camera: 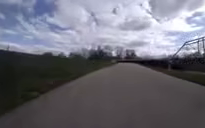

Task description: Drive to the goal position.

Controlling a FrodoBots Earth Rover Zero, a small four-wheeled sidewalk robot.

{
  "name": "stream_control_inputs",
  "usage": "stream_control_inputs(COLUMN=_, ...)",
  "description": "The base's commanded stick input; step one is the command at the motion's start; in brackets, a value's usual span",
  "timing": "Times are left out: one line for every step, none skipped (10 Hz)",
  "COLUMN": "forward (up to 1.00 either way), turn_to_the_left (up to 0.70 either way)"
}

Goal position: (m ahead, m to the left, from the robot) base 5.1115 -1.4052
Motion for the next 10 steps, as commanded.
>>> stream_control_inputs(forward=1.0, turn_to_the_left=-0.4)
stream_control_inputs(forward=1.0, turn_to_the_left=-0.38)
stream_control_inputs(forward=1.0, turn_to_the_left=-0.1)
stream_control_inputs(forward=1.0, turn_to_the_left=0.0)
stream_control_inputs(forward=1.0, turn_to_the_left=0.0)
stream_control_inputs(forward=1.0, turn_to_the_left=0.0)
stream_control_inputs(forward=1.0, turn_to_the_left=-0.06)
stream_control_inputs(forward=1.0, turn_to_the_left=-0.29)
stream_control_inputs(forward=1.0, turn_to_the_left=-0.4)
stream_control_inputs(forward=1.0, turn_to_the_left=-0.4)
